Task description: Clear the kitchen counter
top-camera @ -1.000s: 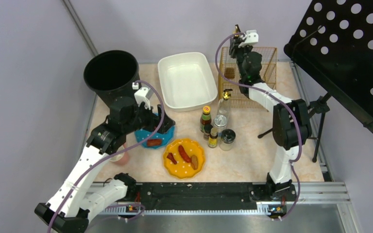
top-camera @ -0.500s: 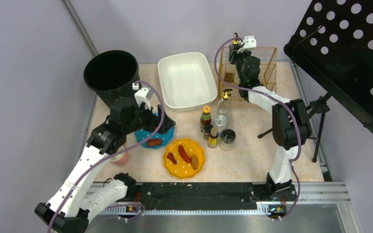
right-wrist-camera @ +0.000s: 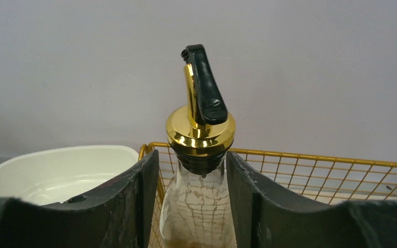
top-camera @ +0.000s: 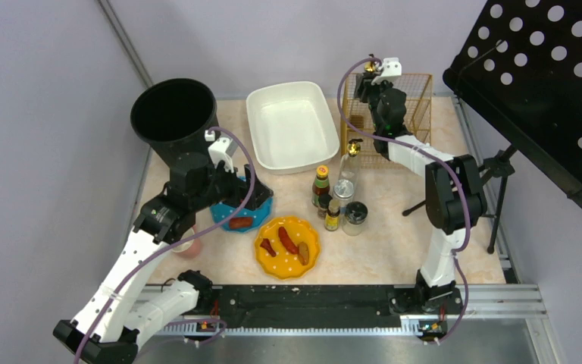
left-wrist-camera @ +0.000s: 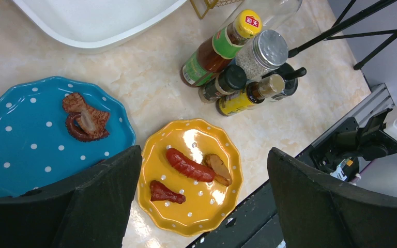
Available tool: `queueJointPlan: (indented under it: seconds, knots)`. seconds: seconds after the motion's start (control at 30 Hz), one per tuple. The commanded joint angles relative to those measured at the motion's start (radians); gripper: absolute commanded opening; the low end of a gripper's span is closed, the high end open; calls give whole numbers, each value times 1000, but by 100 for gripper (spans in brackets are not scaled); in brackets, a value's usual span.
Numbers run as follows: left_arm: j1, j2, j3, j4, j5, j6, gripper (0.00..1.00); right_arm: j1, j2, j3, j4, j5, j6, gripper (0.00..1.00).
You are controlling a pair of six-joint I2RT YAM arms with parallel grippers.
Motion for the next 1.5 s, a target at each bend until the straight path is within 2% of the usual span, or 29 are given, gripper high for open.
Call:
queueJointPlan:
  seconds: [0.0,0.2,0.37,0.57,0.8,1.13,1.3,1.47]
  knots:
    - [1,-9,0,57,24,-3,95,-5,-74,-6,-26,-5,25,54]
    - [1,-34,4,35,25,-17,96,-4,-122,-18,-114,-22,41,68]
    - [1,-58,-9,33,20,-20,96,2,-179,-47,-202,-6,66,73]
    - [2,-63,-45,56,32,-2,96,2,-301,-143,-304,-3,117,75]
    - [2,-97,-89,74,26,6,97,3,-541,-286,-401,-17,176,75]
    - [1,-107,-96,68,22,8,97,14,-868,-409,-721,-25,176,74]
    - [1,-116,-105,73,36,2,97,16,-993,-434,-896,-93,192,72]
    - [1,-123,-106,74,41,2,97,23,-1126,-485,-976,-209,218,71]
